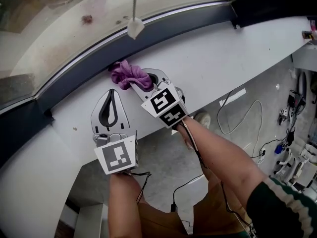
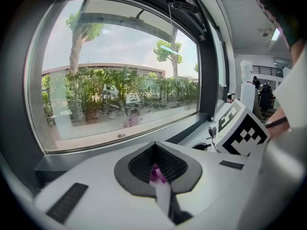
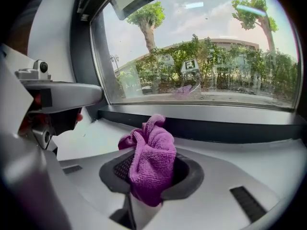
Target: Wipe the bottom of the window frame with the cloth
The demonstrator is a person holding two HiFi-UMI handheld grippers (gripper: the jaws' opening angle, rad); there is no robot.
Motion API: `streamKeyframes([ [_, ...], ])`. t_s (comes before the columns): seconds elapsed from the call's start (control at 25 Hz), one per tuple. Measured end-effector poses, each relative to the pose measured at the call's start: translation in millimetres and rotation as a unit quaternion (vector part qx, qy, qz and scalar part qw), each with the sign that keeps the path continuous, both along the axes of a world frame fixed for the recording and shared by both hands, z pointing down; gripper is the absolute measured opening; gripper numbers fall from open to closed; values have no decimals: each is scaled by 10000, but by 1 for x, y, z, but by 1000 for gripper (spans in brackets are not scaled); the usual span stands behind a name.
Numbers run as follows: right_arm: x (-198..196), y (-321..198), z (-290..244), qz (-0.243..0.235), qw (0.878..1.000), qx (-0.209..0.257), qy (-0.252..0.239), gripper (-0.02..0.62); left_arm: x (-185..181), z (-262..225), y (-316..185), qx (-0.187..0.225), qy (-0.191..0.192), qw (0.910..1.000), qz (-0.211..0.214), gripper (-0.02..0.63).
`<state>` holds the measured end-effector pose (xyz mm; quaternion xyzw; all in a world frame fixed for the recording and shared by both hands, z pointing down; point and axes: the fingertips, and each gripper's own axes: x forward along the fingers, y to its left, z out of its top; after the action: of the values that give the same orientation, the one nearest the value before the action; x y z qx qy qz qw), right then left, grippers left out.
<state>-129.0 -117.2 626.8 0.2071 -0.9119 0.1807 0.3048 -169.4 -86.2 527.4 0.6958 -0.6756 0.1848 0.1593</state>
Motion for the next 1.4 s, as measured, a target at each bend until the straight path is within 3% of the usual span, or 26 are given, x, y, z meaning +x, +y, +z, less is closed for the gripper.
streamKeyframes([
  [0.6,91,-48,1,342,9988,288,184,126,80,0,-52,100,-15,9993,354,5],
  [0.88,148,-79,4,614,9969,345,350,126,134,6,-86,100,56,9979,642,5],
  [1.24,209,-114,1,664,9939,640,604,126,184,8,-115,172,9,9953,956,5],
  [1.4,217,-118,0,610,9924,775,730,126,195,8,-120,226,-88,9925,1198,5],
])
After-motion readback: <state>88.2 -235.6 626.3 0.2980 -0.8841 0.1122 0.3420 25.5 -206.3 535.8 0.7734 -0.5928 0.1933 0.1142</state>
